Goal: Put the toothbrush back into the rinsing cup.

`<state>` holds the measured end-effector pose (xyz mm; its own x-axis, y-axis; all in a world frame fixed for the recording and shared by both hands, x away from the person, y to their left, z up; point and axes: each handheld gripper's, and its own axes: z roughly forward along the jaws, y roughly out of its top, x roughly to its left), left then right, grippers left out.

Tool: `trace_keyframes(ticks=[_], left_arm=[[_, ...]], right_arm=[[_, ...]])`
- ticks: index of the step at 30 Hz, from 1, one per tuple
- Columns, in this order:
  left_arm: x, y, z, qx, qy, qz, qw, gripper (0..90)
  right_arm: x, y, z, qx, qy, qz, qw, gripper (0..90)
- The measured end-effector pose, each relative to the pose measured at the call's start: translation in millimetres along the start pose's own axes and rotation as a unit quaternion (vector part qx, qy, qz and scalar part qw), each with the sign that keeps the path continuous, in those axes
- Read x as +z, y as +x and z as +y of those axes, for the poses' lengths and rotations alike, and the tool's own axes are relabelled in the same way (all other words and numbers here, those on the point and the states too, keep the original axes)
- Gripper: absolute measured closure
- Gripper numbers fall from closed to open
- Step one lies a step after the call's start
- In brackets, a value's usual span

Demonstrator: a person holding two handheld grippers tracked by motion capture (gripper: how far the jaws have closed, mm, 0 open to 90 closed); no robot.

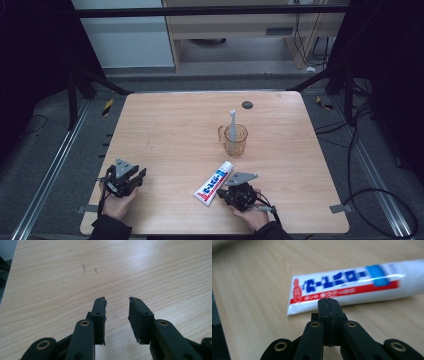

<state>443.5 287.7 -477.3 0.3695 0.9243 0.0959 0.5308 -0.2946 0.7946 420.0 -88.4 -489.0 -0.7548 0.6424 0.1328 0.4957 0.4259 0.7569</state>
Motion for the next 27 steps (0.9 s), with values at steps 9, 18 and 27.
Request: trace_keyframes(ticks=[9, 18, 27], left_arm=[[2.0, -2.3, 0.9, 0.006, 0.002, -0.001, 1.0, 66.2], [2.4, -1.7, 1.1, 0.007, 0.003, -0.001, 1.0, 66.7], [3.2, -1.7, 1.3, 0.007, 0.006, -0.002, 1.0, 66.9]], right_arm=[[-13.2, -36.1, 20.7, 0.037, -0.055, -0.065, 0.9957, 90.0], [4.2, -59.0, 32.6, 0.054, -0.069, -0.097, 0.9914, 90.0], [13.7, -61.9, 34.8, 0.041, -0.08, -0.104, 0.9906, 90.0]])
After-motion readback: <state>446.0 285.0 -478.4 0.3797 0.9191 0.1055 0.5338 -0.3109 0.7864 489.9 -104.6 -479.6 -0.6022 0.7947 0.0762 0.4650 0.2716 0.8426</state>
